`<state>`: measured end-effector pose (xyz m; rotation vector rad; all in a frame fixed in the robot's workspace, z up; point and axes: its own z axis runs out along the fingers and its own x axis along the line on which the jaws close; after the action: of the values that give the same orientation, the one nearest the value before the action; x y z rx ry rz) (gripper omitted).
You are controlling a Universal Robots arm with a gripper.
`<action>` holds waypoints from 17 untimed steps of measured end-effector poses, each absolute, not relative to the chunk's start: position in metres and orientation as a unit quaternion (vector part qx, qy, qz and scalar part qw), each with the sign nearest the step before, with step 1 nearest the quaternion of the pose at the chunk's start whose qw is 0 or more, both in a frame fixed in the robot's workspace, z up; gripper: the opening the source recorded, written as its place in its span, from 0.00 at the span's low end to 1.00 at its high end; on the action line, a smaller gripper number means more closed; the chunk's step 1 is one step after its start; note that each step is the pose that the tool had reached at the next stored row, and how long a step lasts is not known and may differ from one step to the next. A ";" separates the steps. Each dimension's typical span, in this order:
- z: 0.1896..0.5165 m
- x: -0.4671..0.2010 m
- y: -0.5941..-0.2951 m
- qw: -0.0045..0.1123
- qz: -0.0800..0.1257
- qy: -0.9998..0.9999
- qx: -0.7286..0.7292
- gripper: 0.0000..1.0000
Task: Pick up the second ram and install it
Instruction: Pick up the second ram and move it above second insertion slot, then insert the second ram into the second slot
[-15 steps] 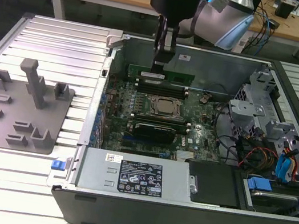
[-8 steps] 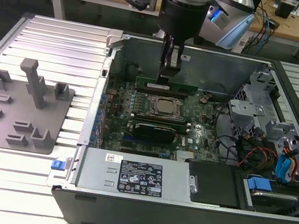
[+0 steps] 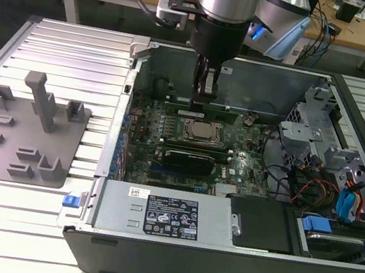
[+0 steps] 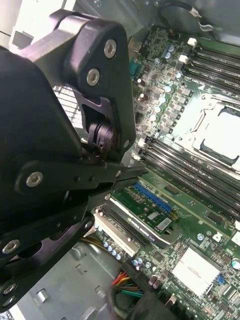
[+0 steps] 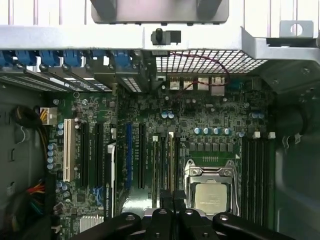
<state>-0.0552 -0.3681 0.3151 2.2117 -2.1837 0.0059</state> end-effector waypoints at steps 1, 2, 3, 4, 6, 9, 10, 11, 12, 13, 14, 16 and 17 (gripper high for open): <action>0.311 -0.053 -0.368 0.017 0.002 -0.703 0.711 0.09; 0.309 -0.052 -0.368 0.017 0.002 -0.703 0.711 0.09; 0.308 -0.052 -0.368 0.017 0.002 -0.703 0.711 0.09; 0.308 -0.052 -0.368 0.017 0.002 -0.703 0.711 0.09; 0.308 -0.052 -0.368 0.017 0.002 -0.703 0.711 0.09; 0.307 -0.051 -0.368 0.017 0.002 -0.703 0.711 0.09; 0.307 -0.051 -0.368 0.017 0.002 -0.703 0.711 0.09; 0.307 -0.051 -0.368 0.017 0.002 -0.703 0.711 0.09; 0.307 -0.051 -0.368 0.017 0.002 -0.703 0.711 0.09; 0.307 -0.051 -0.368 0.017 0.002 -0.703 0.711 0.09; 0.307 -0.051 -0.368 0.017 0.002 -0.703 0.711 0.09; 0.306 -0.051 -0.368 0.017 0.002 -0.703 0.711 0.09; 0.305 -0.051 -0.368 0.017 0.002 -0.703 0.711 0.09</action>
<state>-0.0511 -0.3680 0.3054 2.2110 -2.1836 0.0050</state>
